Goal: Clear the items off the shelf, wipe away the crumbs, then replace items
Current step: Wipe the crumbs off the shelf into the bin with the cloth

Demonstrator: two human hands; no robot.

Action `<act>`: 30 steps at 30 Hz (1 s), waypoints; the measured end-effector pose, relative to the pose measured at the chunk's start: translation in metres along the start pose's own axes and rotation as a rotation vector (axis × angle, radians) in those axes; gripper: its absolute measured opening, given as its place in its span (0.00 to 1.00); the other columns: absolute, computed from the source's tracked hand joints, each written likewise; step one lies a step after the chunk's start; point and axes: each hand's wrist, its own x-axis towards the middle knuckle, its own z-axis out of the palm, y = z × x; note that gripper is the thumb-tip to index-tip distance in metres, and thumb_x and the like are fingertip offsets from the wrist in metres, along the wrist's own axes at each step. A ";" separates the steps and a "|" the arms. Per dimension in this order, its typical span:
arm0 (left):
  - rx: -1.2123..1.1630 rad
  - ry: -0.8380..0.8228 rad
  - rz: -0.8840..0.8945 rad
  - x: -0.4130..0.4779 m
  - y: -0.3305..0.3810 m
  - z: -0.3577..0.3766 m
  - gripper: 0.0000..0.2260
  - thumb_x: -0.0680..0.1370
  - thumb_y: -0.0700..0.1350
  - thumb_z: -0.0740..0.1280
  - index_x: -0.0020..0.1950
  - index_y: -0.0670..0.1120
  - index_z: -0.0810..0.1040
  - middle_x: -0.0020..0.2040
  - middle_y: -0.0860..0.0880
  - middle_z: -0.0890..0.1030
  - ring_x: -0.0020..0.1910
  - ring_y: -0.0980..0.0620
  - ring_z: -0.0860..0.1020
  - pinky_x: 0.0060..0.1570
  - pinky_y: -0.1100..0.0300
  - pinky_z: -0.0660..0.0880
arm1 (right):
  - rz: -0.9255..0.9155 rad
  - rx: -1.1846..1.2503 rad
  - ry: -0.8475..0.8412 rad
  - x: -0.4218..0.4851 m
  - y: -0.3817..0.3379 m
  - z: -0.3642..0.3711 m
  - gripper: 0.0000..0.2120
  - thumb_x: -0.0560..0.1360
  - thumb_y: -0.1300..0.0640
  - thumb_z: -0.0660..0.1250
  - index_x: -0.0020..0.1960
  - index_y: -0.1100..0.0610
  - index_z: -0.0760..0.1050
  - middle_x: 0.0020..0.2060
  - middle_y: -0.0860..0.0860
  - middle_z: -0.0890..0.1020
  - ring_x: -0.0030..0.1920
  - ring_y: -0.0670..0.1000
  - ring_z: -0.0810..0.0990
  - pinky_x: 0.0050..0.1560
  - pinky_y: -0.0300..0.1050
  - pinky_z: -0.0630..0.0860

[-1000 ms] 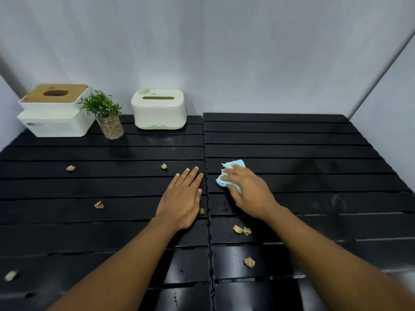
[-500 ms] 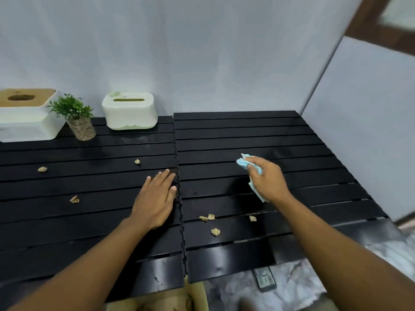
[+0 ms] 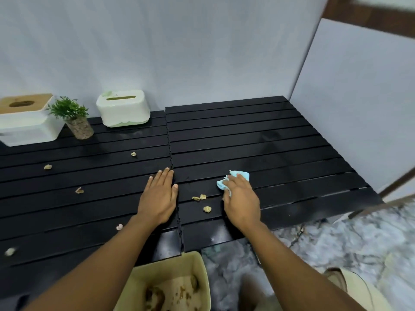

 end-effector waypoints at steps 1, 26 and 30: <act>-0.005 0.001 -0.002 -0.002 0.000 0.000 0.24 0.83 0.51 0.47 0.78 0.44 0.54 0.78 0.47 0.56 0.77 0.49 0.52 0.75 0.53 0.46 | -0.022 0.018 -0.029 -0.005 -0.017 0.007 0.17 0.80 0.56 0.55 0.66 0.54 0.74 0.69 0.47 0.71 0.74 0.49 0.60 0.70 0.44 0.62; -0.005 0.030 0.064 -0.054 -0.022 -0.009 0.23 0.82 0.52 0.50 0.77 0.47 0.57 0.78 0.49 0.57 0.77 0.51 0.53 0.74 0.59 0.44 | -0.234 -0.052 -0.116 -0.019 -0.062 0.022 0.17 0.79 0.55 0.57 0.66 0.51 0.73 0.69 0.45 0.71 0.74 0.48 0.60 0.67 0.47 0.67; 0.013 0.023 0.081 -0.065 -0.030 -0.021 0.22 0.82 0.53 0.53 0.75 0.49 0.61 0.77 0.50 0.59 0.76 0.51 0.56 0.73 0.57 0.52 | -0.233 0.028 -0.111 -0.012 -0.050 0.013 0.17 0.80 0.55 0.57 0.67 0.50 0.73 0.68 0.44 0.72 0.73 0.46 0.62 0.69 0.46 0.64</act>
